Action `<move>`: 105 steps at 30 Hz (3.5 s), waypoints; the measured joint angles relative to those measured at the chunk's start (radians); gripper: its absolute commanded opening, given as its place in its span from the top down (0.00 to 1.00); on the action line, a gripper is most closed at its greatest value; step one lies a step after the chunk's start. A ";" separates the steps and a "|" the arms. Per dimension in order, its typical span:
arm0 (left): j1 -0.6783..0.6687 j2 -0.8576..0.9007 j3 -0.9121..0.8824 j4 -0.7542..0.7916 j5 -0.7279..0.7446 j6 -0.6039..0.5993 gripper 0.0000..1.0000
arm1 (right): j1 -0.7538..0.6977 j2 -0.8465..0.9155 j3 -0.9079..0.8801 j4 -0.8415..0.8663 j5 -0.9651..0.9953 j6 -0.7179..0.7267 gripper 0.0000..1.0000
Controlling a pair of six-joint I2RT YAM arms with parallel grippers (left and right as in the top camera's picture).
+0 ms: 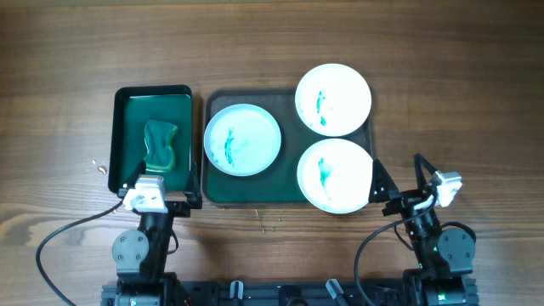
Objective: Clean dirty plates on tray and stack at the side
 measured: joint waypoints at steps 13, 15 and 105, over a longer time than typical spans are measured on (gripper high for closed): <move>0.000 0.000 0.000 0.000 0.000 0.000 0.00 | 0.000 0.000 0.000 0.000 0.000 0.000 0.00; 0.000 0.000 0.000 0.000 0.000 0.000 0.00 | 0.000 0.000 0.000 0.000 0.000 0.000 0.00; 0.000 0.000 0.000 0.000 0.000 0.000 0.00 | 0.000 0.000 0.000 -0.001 0.048 0.000 0.00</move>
